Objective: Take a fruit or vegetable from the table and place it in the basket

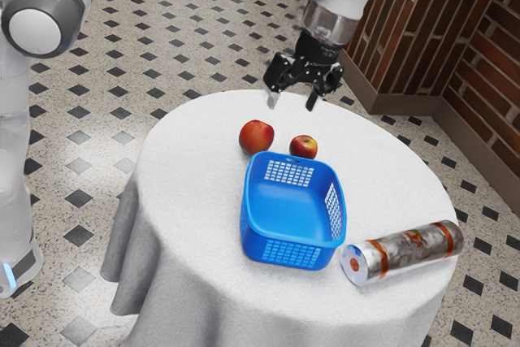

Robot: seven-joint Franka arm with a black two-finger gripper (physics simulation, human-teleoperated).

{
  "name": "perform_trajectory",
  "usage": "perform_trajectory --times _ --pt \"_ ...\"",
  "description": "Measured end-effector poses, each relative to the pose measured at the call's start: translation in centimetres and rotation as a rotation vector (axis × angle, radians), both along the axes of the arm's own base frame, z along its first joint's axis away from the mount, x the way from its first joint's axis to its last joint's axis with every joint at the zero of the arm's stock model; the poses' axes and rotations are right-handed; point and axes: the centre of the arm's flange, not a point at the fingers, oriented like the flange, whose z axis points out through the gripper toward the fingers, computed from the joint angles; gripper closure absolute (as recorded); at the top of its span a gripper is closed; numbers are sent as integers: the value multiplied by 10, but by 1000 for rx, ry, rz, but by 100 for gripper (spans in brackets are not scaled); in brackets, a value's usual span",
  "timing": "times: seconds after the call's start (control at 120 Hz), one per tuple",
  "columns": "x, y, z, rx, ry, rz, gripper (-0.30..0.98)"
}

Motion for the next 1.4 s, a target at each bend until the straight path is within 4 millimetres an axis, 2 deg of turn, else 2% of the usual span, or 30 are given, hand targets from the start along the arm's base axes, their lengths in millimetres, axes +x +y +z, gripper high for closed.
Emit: perform_trajectory --times 0.05,0.083,0.142,0.183,0.225,0.35,0.417,0.575,0.742,0.9,0.992,1.075,1.175,1.4 --pt "9 18 -27 11 26 56 0" --pt "13 35 -37 13 28 96 0" --pt "17 64 -47 15 20 149 0" --pt "17 76 -47 21 4 169 0" --pt "15 78 -46 35 -11 167 0" --pt "13 55 -49 52 -36 67 0" --pt "15 54 -55 48 -41 -9 0" --pt "20 92 -77 36 -59 -111 0" --pt "15 126 -80 27 -94 -188 0" --pt "22 151 -93 19 -105 -281 0" --pt "28 151 -98 15 -117 -348 0" --pt "32 139 -100 12 -127 -425 0" --pt "41 126 -112 5 -121 -506 0" --pt "56 141 -131 -2 -125 -587 0"
